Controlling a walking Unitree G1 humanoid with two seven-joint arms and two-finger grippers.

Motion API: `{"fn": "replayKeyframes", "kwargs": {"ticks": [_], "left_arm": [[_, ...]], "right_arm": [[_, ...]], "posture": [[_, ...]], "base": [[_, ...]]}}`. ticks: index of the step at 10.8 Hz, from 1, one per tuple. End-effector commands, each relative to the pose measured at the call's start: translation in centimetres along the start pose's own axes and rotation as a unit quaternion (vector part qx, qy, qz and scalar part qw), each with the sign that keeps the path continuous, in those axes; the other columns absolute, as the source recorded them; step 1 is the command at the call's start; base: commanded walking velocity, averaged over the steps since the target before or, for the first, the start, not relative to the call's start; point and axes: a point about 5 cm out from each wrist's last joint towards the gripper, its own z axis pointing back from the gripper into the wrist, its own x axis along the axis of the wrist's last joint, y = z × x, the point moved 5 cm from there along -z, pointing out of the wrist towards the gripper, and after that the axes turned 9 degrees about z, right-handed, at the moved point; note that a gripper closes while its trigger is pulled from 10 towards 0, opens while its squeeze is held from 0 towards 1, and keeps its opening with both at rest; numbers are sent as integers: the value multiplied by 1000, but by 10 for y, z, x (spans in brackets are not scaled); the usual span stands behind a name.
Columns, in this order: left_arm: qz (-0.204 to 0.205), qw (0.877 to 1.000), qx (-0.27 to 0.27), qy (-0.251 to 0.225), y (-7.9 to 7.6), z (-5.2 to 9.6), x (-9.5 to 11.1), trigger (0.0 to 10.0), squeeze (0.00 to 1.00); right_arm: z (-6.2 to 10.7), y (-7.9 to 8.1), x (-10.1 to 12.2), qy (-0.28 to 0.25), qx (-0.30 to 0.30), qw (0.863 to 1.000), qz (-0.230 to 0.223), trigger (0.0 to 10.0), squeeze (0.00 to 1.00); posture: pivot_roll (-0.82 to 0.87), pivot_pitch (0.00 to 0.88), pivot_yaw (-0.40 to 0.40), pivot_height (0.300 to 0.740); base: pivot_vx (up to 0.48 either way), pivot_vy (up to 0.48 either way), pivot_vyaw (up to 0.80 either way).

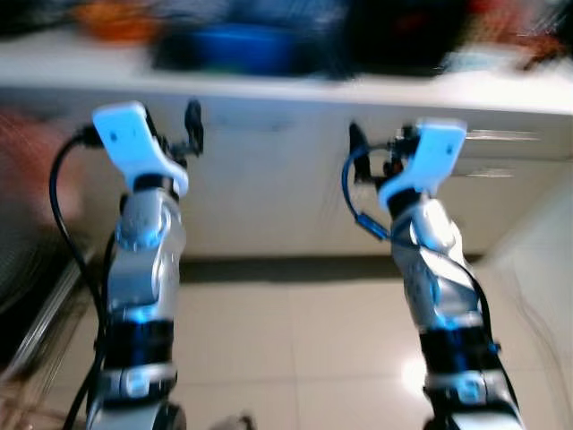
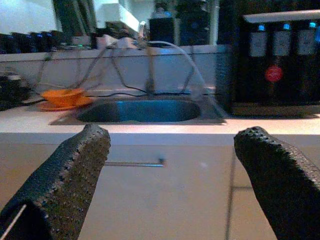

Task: Kitchen organization

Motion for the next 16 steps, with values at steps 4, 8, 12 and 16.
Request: {"fn": "replayKeyframes", "kwargs": {"ticks": [4,8,12,16], "left_arm": [[-3,999,-33,-30,-15,-5,18,10000,0],[-2,998,-42,-35,-21,-4,21,10000,0],[-3,999,-36,-38,-18,-4,23,10000,0],[-4,999,-32,-36,-17,-5,22,10000,0]], "right_arm": [[-3,-9,9,-15,-14,1000,3,10000,0],[-2,-8,10,-21,-12,1000,13,10000,0],[-2,-3,14,-30,0,999,25,10000,0],[-2,-2,16,-33,3,999,27,10000,0]], "posture": [[-40,17,-54,740],[-41,19,-54,740],[-41,22,-54,740],[-42,22,-56,740]], "base": [[333,0,0],[480,0,0],[468,0,198],[455,0,730]]}}
